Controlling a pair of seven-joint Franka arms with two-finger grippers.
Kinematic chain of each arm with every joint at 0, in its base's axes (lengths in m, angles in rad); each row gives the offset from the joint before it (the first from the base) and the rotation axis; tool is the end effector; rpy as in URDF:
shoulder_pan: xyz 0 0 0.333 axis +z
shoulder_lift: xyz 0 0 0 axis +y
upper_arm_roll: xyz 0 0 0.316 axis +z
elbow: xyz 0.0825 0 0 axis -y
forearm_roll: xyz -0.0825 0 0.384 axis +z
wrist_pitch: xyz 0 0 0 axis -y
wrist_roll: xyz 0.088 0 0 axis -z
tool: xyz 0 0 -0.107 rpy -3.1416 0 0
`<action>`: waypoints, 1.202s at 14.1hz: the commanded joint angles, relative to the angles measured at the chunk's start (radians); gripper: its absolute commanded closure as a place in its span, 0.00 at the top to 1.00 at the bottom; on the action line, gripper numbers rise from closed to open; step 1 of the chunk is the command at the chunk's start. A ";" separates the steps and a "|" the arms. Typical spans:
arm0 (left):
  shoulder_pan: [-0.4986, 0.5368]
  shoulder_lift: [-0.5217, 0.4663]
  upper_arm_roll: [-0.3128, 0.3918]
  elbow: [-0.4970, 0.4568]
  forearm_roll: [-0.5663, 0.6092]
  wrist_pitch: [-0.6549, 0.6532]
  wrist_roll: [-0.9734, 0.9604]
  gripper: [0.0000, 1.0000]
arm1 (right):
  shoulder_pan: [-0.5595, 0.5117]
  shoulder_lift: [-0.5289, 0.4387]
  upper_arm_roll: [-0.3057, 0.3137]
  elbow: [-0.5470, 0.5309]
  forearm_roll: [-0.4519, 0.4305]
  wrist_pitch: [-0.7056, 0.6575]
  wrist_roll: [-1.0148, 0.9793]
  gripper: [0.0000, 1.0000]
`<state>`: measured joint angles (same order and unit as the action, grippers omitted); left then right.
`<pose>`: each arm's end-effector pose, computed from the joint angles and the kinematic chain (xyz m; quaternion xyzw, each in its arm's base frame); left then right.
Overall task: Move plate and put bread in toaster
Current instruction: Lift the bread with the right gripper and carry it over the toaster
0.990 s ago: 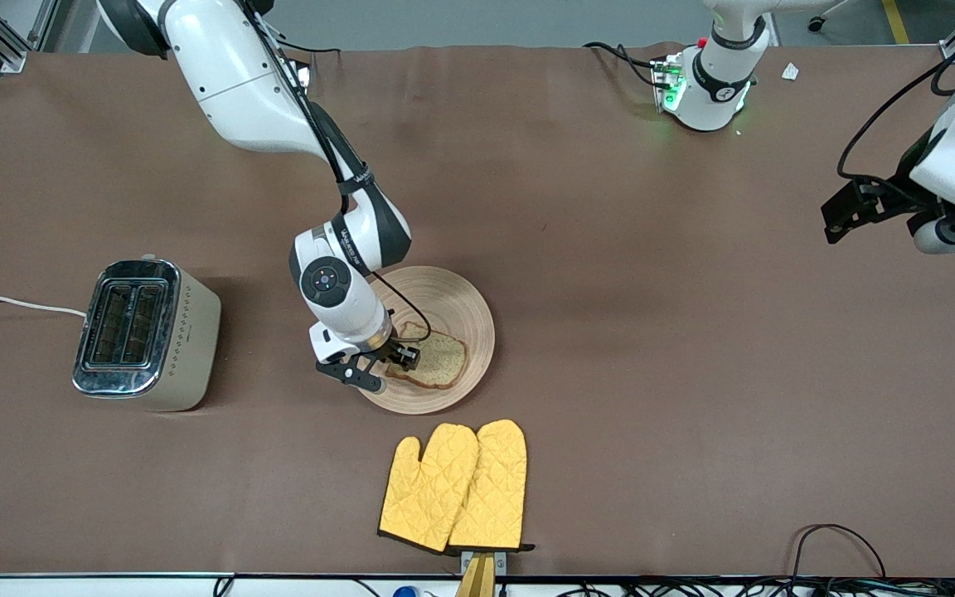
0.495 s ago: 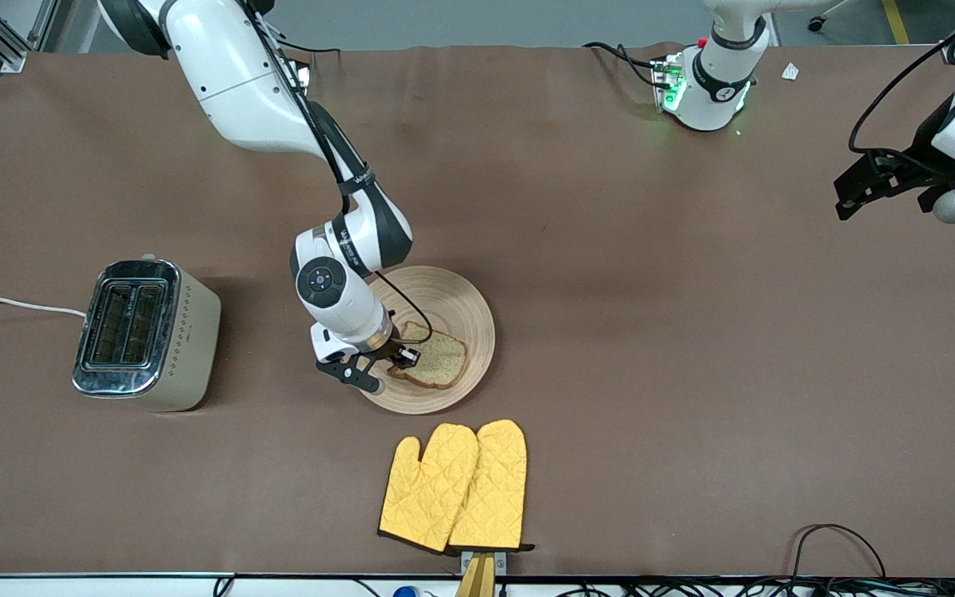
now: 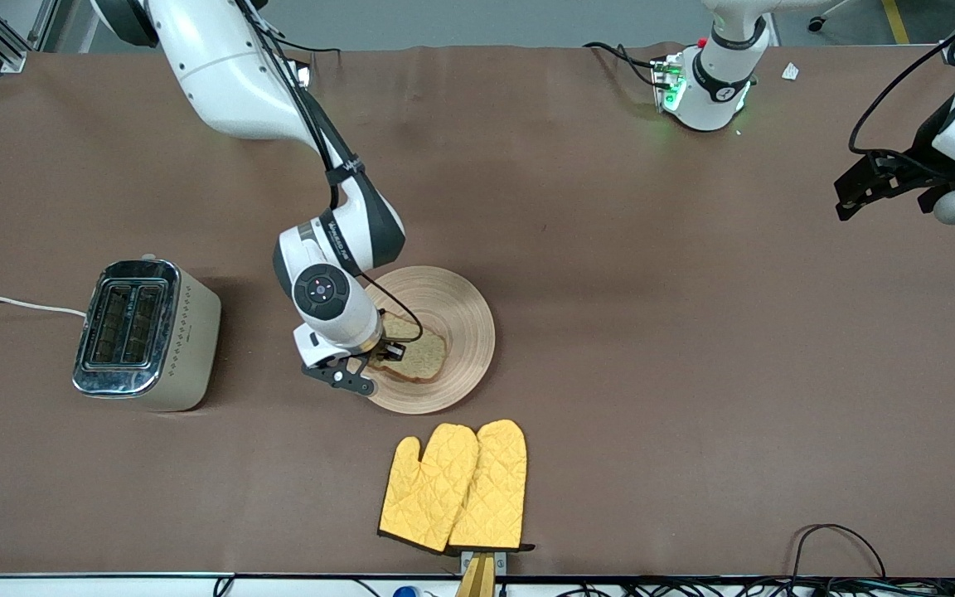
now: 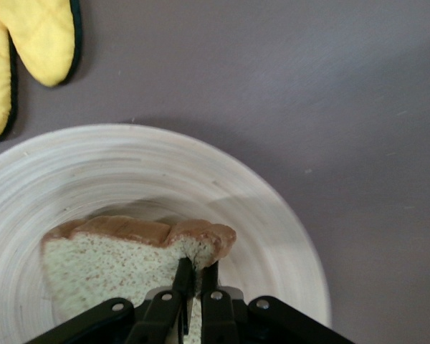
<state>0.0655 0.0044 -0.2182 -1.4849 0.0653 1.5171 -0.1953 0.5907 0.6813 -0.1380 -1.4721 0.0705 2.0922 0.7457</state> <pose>0.5455 -0.0763 0.6579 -0.9991 -0.0235 -0.0193 0.0292 0.6301 0.3289 0.2753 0.9882 -0.1502 -0.0147 0.0267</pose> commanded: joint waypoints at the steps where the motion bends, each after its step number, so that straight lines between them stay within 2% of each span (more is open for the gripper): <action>1: 0.010 -0.015 0.000 -0.012 -0.039 0.008 0.019 1.00 | -0.003 -0.022 -0.023 0.134 -0.078 -0.246 -0.098 0.00; 5: 0.010 -0.015 0.000 -0.014 -0.039 0.008 0.019 1.00 | -0.026 -0.025 -0.096 0.271 -0.185 -0.544 -0.346 0.00; 7: 0.008 -0.015 -0.001 -0.012 -0.039 0.008 0.019 1.00 | -0.014 -0.025 -0.127 0.312 -0.326 -0.647 -0.451 0.00; 13: 0.005 -0.014 -0.007 -0.012 -0.039 0.008 0.007 1.00 | -0.020 -0.025 -0.127 0.305 -0.702 -0.816 -0.549 0.00; 15: 0.005 -0.012 -0.007 -0.012 -0.039 0.008 0.007 1.00 | -0.037 -0.026 -0.138 0.296 -0.730 -0.821 -0.554 0.00; 17: 0.004 -0.004 -0.009 -0.012 -0.038 0.008 0.007 1.00 | -0.042 -0.023 -0.153 0.263 -0.822 -0.802 -0.549 0.00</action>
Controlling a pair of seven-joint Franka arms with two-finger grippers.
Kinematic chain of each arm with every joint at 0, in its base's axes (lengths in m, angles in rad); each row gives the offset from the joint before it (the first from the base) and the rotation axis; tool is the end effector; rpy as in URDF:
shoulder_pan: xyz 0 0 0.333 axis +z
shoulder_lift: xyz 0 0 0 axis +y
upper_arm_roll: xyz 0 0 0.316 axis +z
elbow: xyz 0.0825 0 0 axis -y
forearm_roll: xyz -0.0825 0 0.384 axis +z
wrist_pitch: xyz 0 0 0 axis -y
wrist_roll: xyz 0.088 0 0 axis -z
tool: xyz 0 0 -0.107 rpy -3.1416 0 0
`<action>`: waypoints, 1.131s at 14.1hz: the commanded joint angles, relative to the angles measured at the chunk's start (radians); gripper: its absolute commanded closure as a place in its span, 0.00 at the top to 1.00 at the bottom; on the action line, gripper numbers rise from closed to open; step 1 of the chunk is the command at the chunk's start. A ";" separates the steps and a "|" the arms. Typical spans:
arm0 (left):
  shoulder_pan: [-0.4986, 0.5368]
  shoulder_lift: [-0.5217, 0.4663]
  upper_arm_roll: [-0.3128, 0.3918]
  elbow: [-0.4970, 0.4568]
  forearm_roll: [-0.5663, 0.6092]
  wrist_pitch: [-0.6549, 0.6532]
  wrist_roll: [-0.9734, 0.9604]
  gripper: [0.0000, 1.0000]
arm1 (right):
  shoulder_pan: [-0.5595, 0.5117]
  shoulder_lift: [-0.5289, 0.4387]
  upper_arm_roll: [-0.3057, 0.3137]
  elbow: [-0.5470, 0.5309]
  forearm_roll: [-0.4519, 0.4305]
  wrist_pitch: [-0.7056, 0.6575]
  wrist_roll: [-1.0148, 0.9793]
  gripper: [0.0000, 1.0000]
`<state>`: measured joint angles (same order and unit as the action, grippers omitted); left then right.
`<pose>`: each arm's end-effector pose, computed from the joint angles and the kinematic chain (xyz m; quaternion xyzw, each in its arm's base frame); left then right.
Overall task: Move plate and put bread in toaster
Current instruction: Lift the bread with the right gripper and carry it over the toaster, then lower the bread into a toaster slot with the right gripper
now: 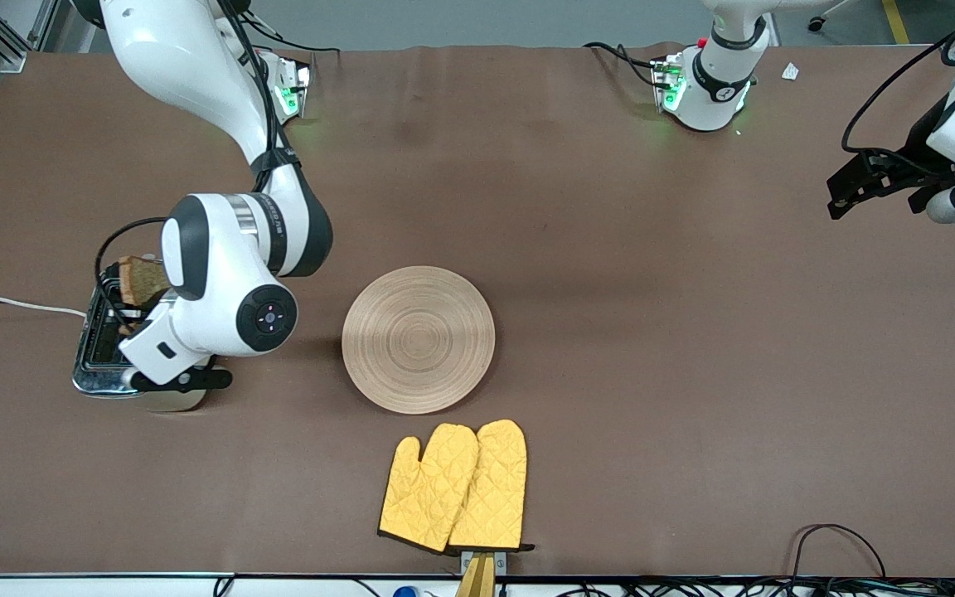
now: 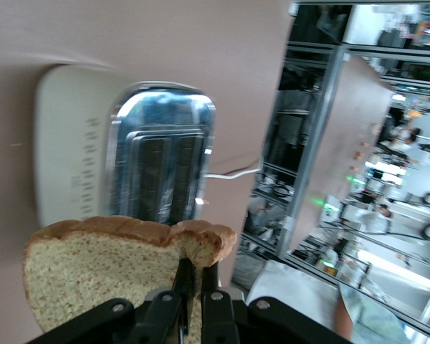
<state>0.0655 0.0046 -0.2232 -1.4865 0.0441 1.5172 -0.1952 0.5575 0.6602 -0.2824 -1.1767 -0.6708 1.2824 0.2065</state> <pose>0.5449 -0.0813 0.6569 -0.9995 -0.0202 -0.0167 0.0189 0.6595 0.1594 0.4255 0.8792 0.0270 -0.1311 0.4574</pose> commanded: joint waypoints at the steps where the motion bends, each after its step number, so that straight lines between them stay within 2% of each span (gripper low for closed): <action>1: 0.004 -0.005 -0.004 -0.011 -0.015 0.008 0.008 1.00 | -0.010 -0.001 -0.009 -0.052 -0.128 0.027 0.000 0.00; 2: 0.005 -0.003 -0.004 -0.011 -0.016 0.008 0.010 1.00 | -0.010 -0.002 -0.009 -0.078 -0.163 0.055 0.002 0.00; 7: 0.007 0.002 -0.004 0.002 -0.012 0.009 0.016 1.00 | -0.028 -0.002 -0.020 -0.155 -0.217 0.104 0.135 0.01; 13: 0.010 0.011 -0.004 0.003 -0.015 0.009 0.017 1.00 | -0.048 -0.004 -0.040 -0.198 -0.219 0.156 0.154 0.02; 16: 0.010 0.018 -0.004 0.003 -0.017 0.014 0.017 1.00 | -0.038 -0.002 -0.043 -0.245 -0.219 0.178 0.252 0.02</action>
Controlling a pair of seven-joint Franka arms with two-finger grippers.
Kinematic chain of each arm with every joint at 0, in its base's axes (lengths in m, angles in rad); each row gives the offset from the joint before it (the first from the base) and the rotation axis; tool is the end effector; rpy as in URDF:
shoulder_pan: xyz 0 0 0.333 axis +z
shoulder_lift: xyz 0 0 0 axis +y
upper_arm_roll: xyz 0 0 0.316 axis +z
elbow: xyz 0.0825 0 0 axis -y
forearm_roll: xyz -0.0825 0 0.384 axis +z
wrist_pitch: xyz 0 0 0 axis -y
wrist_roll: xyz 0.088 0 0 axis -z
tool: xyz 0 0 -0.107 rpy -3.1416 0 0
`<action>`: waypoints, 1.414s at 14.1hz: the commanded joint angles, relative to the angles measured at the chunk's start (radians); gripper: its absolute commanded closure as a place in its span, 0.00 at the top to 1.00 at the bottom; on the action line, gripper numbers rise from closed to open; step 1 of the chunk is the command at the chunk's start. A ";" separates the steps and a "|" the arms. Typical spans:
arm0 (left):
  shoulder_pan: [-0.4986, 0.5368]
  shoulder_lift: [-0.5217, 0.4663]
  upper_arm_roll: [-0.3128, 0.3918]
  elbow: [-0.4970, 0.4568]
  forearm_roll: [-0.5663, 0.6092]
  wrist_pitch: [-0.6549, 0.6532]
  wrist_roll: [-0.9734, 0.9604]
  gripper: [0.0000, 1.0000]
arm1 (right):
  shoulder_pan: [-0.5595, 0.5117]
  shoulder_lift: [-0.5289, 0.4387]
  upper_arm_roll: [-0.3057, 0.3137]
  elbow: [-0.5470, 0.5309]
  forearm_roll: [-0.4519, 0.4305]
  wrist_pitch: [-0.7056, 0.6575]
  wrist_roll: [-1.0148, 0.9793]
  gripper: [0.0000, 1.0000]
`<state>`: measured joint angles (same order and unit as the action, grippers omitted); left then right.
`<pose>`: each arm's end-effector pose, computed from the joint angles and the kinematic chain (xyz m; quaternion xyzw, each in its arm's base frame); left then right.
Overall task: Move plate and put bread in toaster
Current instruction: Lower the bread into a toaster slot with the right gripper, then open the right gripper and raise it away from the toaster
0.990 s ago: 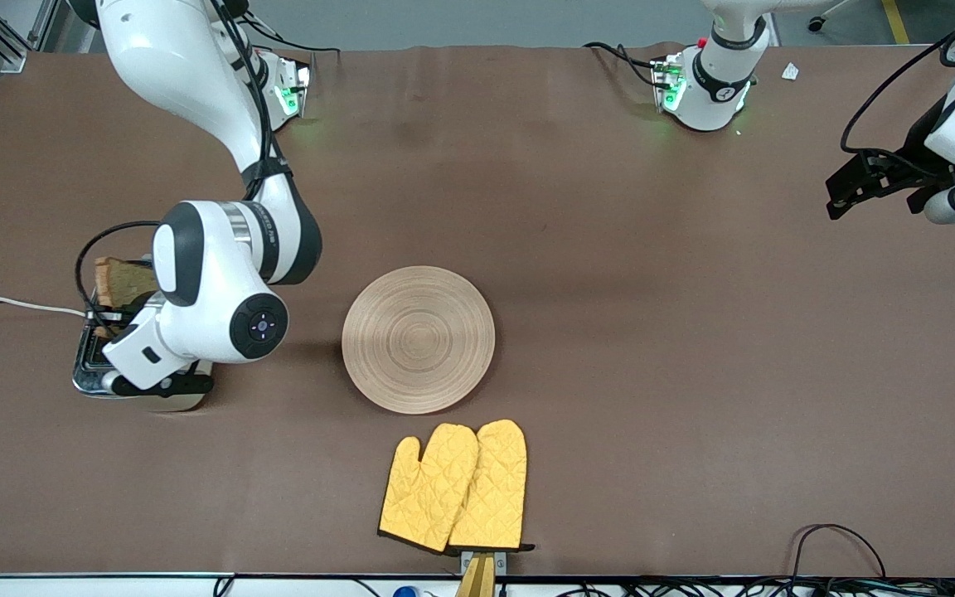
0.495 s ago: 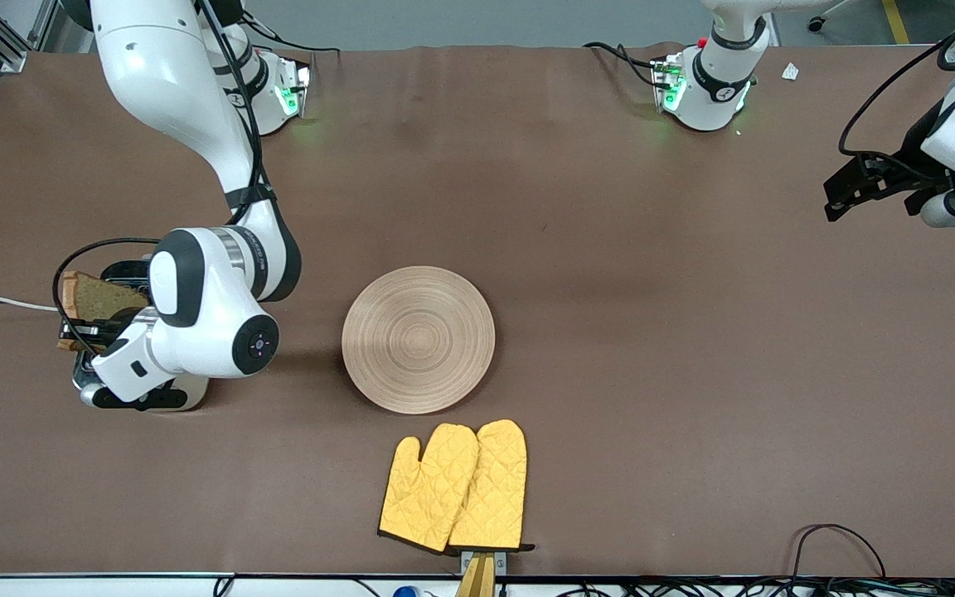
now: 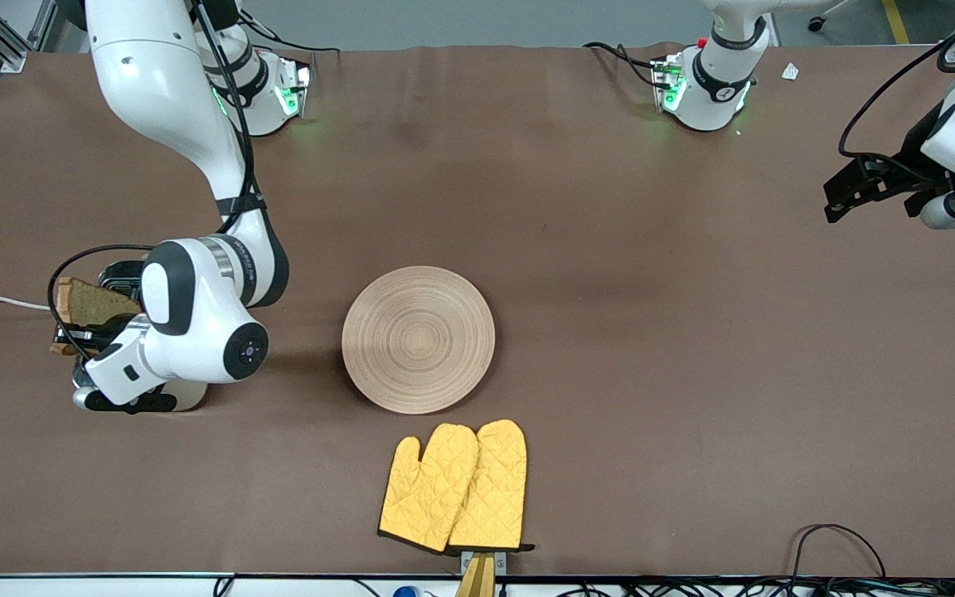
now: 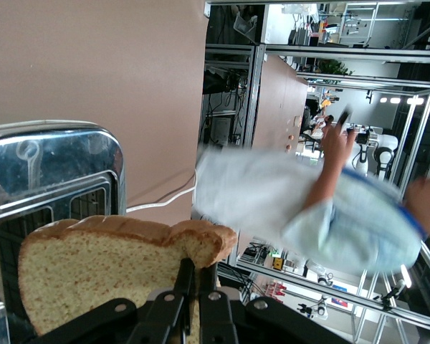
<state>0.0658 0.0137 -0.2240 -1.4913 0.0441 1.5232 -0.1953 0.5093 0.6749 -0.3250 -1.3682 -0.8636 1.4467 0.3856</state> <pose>0.5484 -0.0815 0.6503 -0.9996 -0.0198 -0.0127 0.0185 0.6727 0.0853 0.3606 0.8266 -0.0140 -0.0916 0.5551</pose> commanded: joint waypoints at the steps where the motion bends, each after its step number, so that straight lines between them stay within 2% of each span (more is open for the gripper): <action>1: 0.009 0.012 -0.003 0.009 -0.017 0.011 0.017 1.00 | 0.011 -0.015 0.000 -0.064 -0.025 0.020 0.096 0.02; 2: 0.009 0.014 -0.003 0.009 -0.017 0.012 0.017 1.00 | 0.011 -0.014 0.001 -0.068 -0.020 0.030 0.117 0.04; 3: 0.009 0.014 -0.003 0.009 -0.017 0.012 0.017 1.00 | 0.012 -0.011 0.003 -0.068 -0.012 0.032 0.156 0.11; 4: 0.009 0.014 -0.003 0.009 -0.017 0.012 0.017 1.00 | 0.012 -0.011 0.004 -0.068 -0.006 0.032 0.188 0.20; 6: 0.009 0.014 -0.003 0.009 -0.017 0.014 0.017 1.00 | 0.012 -0.014 0.006 -0.055 0.088 0.034 0.194 0.37; 8: 0.009 0.015 -0.003 0.009 -0.017 0.014 0.017 1.00 | 0.014 -0.023 0.009 -0.051 0.136 0.035 0.185 0.57; 10: 0.009 0.017 -0.003 0.008 -0.015 0.018 0.017 1.00 | 0.009 -0.063 0.021 -0.052 0.165 0.037 0.174 0.68; 11: 0.008 0.020 -0.003 0.009 -0.015 0.021 0.017 1.00 | 0.005 -0.089 0.021 -0.051 0.225 0.044 0.144 0.75; 13: 0.006 0.022 -0.003 0.009 -0.015 0.025 0.017 1.00 | -0.008 -0.180 0.018 -0.057 0.364 0.113 0.003 1.00; 16: 0.005 0.022 -0.002 0.009 -0.009 0.025 0.017 1.00 | -0.118 -0.291 0.017 -0.057 0.628 0.123 -0.181 1.00; 20: 0.006 0.022 -0.002 0.029 0.000 0.023 0.014 1.00 | -0.254 -0.397 0.017 -0.071 0.895 0.123 -0.350 1.00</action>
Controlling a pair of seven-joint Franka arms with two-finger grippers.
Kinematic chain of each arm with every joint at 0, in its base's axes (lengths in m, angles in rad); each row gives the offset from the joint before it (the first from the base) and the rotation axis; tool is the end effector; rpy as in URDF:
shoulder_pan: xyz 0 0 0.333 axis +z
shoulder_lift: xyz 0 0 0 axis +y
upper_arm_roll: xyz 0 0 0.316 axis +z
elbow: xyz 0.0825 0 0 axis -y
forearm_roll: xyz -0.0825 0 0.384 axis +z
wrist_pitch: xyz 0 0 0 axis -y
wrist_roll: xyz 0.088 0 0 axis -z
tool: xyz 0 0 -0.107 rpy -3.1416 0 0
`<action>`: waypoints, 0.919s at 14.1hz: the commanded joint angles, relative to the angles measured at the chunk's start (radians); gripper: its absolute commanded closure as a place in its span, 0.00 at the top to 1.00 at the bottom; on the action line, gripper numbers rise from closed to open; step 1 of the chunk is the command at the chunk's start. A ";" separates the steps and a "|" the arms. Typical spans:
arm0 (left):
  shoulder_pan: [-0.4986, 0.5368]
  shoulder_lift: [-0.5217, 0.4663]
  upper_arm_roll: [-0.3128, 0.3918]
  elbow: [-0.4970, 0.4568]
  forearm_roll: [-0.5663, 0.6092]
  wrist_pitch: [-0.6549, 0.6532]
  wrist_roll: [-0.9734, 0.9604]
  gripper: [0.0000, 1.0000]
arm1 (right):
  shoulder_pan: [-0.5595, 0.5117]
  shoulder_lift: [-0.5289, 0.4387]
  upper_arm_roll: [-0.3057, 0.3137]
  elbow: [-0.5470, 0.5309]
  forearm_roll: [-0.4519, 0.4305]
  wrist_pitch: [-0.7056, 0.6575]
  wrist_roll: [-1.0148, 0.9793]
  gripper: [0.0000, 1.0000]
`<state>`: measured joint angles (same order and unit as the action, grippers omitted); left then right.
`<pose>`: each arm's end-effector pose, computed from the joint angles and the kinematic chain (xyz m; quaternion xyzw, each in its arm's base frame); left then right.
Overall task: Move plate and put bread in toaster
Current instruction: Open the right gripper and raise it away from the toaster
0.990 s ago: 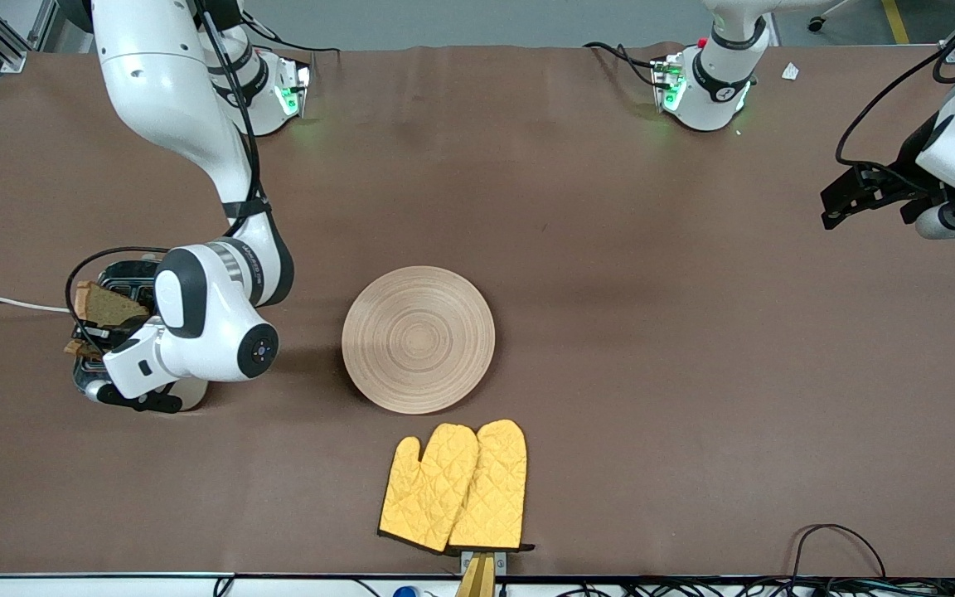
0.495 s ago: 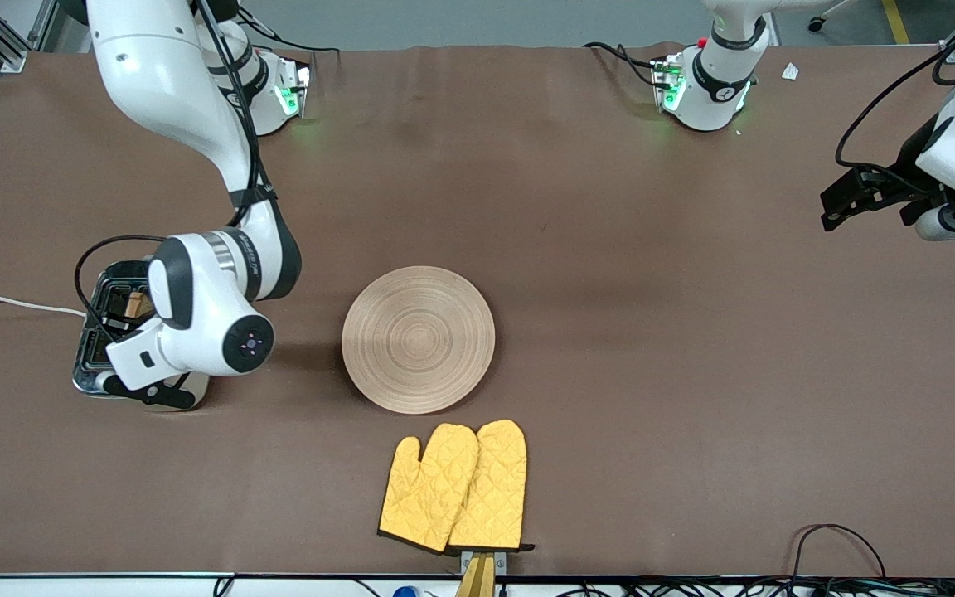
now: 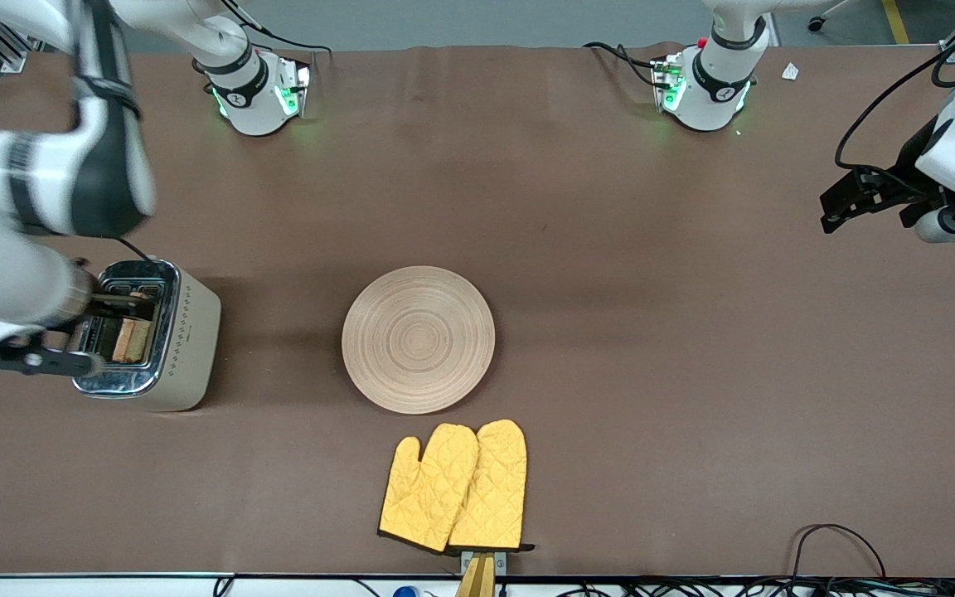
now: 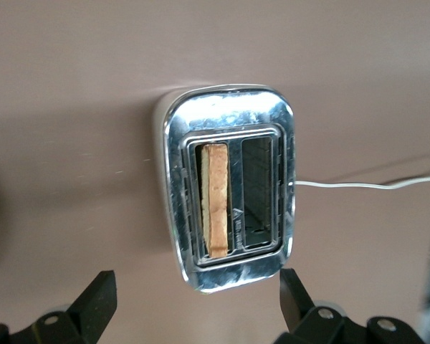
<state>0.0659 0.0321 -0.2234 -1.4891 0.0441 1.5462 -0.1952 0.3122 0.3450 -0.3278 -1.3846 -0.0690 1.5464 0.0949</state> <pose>0.5566 -0.0812 0.6434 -0.9996 -0.0198 -0.0159 0.0159 0.6408 0.0137 0.5129 0.9914 -0.0484 -0.0785 0.0926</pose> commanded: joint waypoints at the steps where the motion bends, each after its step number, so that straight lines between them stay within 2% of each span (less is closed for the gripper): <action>1: 0.006 0.003 -0.004 0.029 0.000 0.000 0.020 1.00 | -0.076 -0.092 0.019 -0.074 0.142 0.027 -0.082 1.00; 4: 0.009 0.003 -0.002 0.029 0.000 -0.002 0.074 1.00 | -0.078 -0.243 0.015 -0.215 0.144 0.098 -0.153 1.00; 6: 0.009 0.002 0.002 0.027 0.000 -0.009 0.086 1.00 | -0.082 -0.314 0.013 -0.270 0.137 0.118 -0.169 1.00; 11: 0.009 0.000 0.004 0.029 -0.007 -0.034 0.086 1.00 | -0.088 -0.376 0.012 -0.257 0.129 0.074 -0.176 1.00; 13: 0.009 0.000 0.004 0.029 -0.007 -0.037 0.086 1.00 | -0.122 -0.383 0.038 -0.246 0.088 0.066 -0.175 1.00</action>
<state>0.0672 0.0320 -0.2179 -1.4758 0.0441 1.5304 -0.1280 0.2278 -0.0117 -0.3232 -1.6035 0.0459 1.6107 -0.0686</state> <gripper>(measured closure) 0.000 0.000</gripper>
